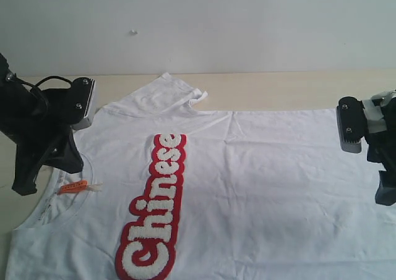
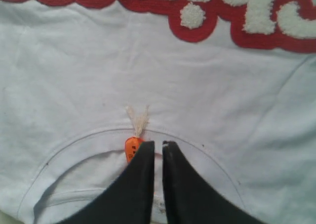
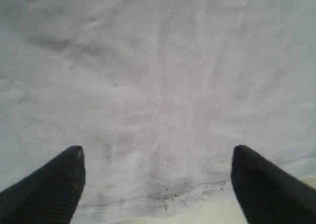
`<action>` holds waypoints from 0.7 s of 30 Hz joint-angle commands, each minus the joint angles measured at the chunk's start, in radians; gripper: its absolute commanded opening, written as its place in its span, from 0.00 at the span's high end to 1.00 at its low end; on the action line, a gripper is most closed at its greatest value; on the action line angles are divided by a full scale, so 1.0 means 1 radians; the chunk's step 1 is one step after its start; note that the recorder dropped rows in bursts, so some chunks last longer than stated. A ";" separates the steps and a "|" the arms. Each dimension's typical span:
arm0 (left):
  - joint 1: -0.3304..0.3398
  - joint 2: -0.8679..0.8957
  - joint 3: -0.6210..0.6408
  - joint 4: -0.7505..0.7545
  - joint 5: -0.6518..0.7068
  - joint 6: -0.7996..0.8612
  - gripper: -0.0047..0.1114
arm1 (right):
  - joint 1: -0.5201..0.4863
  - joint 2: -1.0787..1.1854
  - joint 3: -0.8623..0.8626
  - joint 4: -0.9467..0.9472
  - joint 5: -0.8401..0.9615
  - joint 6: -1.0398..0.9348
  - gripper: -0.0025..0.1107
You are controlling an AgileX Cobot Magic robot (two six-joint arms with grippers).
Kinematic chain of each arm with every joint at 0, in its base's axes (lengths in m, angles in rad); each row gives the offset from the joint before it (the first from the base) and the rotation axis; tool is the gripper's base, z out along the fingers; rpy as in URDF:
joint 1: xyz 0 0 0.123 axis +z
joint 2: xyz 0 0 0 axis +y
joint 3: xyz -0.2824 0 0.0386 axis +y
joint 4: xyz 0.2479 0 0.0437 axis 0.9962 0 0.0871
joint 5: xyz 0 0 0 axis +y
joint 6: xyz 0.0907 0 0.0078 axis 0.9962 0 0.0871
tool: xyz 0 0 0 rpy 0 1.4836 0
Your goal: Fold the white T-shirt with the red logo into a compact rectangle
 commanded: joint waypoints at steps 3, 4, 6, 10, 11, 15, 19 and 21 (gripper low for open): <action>-0.004 0.006 0.001 -0.028 0.006 -0.001 0.53 | -0.004 -0.003 -0.010 0.002 0.017 0.002 0.14; -0.004 0.006 0.001 -0.028 0.003 -0.001 0.46 | -0.004 -0.003 -0.010 0.002 0.017 0.002 0.14; -0.004 0.006 0.001 -0.028 -0.002 -0.004 0.36 | -0.004 -0.003 -0.010 0.002 0.014 0.002 0.14; -0.004 0.006 0.001 -0.030 -0.002 -0.004 0.26 | -0.004 -0.001 -0.010 -0.003 0.005 -0.011 0.14; -0.004 0.006 0.001 -0.030 -0.002 -0.004 0.25 | -0.004 -0.001 -0.010 -0.008 0.005 -0.025 0.14; -0.004 0.007 0.001 -0.030 -0.002 -0.004 0.25 | -0.014 0.010 -0.010 -0.050 0.001 -0.040 0.14; -0.002 0.021 0.001 -0.026 -0.002 0.000 0.25 | -0.057 0.027 -0.010 -0.076 -0.015 -0.060 0.14; -0.002 0.033 0.001 -0.022 -0.007 0.004 0.25 | -0.079 0.032 -0.010 -0.076 -0.026 -0.079 0.14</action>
